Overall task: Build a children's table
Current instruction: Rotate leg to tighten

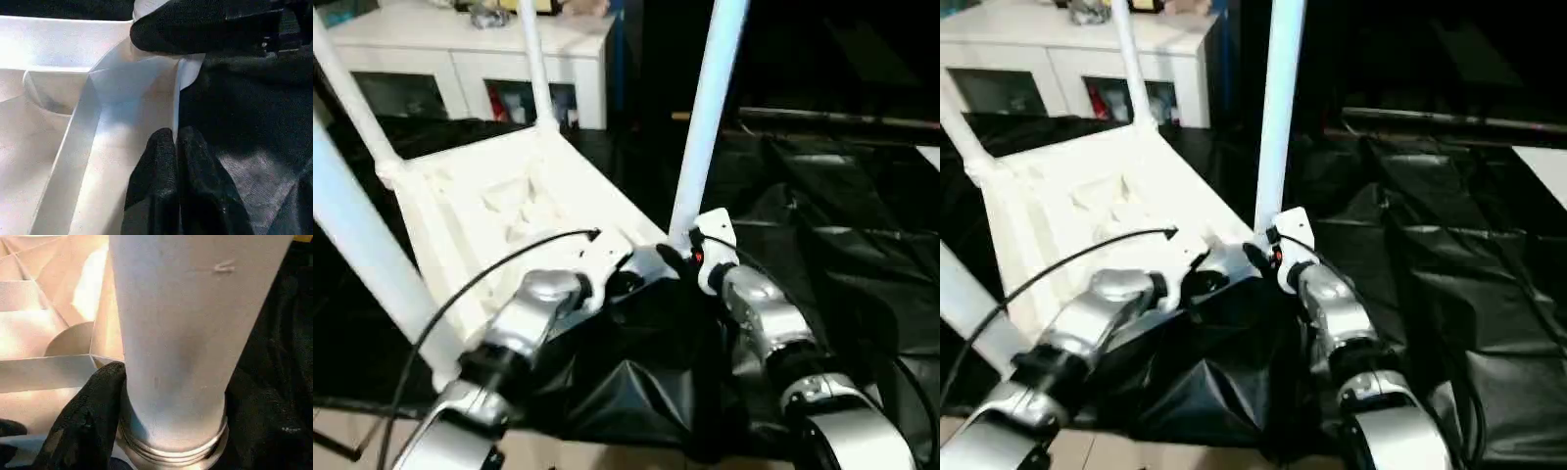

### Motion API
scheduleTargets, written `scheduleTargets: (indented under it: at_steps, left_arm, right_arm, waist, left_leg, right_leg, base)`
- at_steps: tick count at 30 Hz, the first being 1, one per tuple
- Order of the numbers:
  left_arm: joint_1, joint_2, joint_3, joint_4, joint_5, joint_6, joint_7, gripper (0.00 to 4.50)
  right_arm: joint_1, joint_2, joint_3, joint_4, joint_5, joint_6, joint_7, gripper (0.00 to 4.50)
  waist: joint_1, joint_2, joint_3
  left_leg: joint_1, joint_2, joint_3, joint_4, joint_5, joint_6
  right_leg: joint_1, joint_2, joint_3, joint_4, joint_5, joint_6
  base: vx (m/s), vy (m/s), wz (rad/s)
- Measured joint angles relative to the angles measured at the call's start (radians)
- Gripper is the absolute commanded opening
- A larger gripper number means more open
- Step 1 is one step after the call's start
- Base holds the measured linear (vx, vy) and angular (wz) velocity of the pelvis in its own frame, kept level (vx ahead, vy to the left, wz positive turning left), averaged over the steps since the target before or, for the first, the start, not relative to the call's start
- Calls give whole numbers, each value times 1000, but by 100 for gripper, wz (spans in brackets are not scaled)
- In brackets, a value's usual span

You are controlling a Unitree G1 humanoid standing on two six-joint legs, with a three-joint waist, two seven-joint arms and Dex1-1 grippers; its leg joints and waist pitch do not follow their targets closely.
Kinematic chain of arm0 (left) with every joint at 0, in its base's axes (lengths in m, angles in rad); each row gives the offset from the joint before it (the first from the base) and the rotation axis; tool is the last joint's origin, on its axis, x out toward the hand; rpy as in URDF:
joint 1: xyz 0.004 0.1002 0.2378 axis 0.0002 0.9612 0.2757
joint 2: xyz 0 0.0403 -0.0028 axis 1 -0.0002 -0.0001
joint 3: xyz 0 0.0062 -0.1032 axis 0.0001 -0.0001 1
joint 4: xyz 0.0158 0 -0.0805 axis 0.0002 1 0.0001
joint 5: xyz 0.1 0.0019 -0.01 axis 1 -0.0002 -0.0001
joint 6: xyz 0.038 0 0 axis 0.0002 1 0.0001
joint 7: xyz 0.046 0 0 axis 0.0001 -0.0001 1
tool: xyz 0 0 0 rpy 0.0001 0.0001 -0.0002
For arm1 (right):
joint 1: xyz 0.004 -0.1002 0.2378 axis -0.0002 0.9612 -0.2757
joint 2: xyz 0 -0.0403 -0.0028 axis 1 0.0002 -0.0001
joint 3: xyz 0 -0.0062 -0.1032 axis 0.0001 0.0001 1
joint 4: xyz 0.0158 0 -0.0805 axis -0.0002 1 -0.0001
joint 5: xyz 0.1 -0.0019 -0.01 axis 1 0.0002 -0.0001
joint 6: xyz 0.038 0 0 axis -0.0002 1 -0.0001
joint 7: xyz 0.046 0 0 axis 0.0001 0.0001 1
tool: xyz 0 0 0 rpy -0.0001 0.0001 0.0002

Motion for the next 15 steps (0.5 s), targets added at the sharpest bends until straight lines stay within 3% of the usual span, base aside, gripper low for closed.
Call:
scheduleTargets:
  at_steps: [2, 4, 5, 9, 15]
  left_arm:
    - [-5, -2, 0, 16, 3, -6, 0, 0]
    - [-8, -1, 0, 21, 3, -12, 0, 0]
    - [-7, 2, 0, 22, 3, -16, -1, 0]
    - [1, 36, 0, 0, -4, -32, -51, 0]
    - [84, 161, 2, -110, -62, -57, -254, 0]
  right_arm:
    - [0, 1, -3, 2, 2, -6, 0, 337]
    - [0, 7, -6, 2, 10, -7, 2, 339]
    - [0, 6, -11, 2, 14, -10, 14, 374]
    - [2, -17, -7, 2, 22, -24, 130, 387]
    - [58, -164, 88, -91, 31, -66, 523, 387]
  waist:
    - [0, 0, 0]
    - [0, 0, 0]
    - [0, 0, 0]
    - [-3, 2, 0]
    - [-4, 4, -1]
  left_leg:
    - [0, 0, 0, -1, 0, 0]
    - [0, 0, 0, -2, 0, 0]
    - [-1, 0, 0, -2, 0, 0]
    - [-1, 0, 0, -5, 0, 0]
    - [-4, 2, 0, -10, 0, 0]
  right_leg:
    - [0, 0, 0, 0, 0, 0]
    - [-1, 0, 0, 0, 0, 0]
    - [-1, 0, 0, 0, 0, 0]
    - [-3, 0, -1, 0, 1, 0]
    - [-3, 3, -3, 0, 0, -1]
  base:
    - [0, 0, 0]
    - [0, 0, 0]
    - [0, 0, 0]
    - [0, 0, 0]
    - [0, 0, 0]
